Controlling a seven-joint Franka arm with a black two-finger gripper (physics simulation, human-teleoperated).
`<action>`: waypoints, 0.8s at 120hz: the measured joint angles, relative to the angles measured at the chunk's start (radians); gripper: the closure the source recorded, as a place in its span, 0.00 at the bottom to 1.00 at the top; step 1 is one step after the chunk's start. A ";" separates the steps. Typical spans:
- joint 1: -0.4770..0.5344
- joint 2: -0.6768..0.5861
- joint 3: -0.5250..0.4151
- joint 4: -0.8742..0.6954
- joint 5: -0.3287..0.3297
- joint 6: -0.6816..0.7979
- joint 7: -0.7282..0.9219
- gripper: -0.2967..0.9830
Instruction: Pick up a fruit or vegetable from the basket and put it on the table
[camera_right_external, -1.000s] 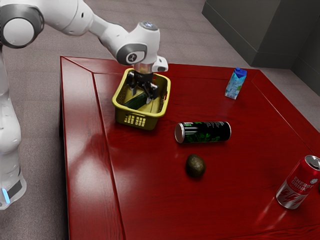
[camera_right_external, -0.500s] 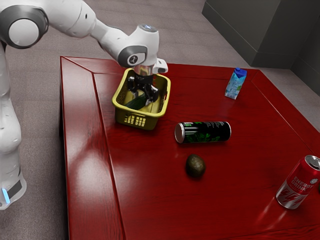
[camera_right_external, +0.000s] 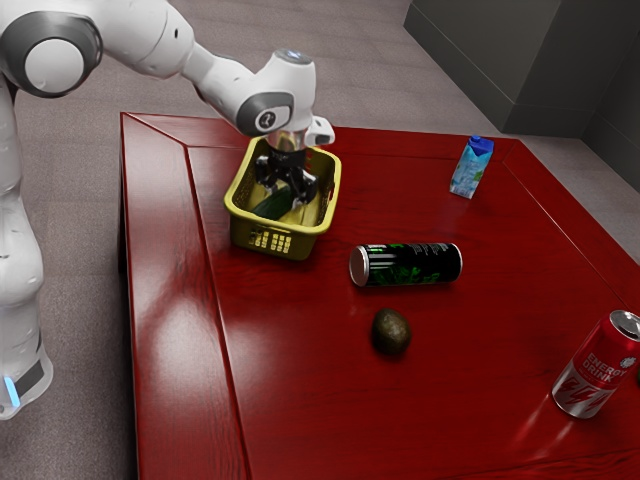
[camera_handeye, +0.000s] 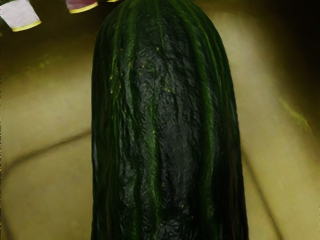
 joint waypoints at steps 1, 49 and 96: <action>-0.001 -0.001 0.000 0.000 0.001 0.000 -0.001 0.58; -0.042 -0.240 -0.002 0.036 0.151 -0.002 -0.049 0.60; -0.079 -0.276 -0.517 0.159 0.260 -0.006 -0.177 0.60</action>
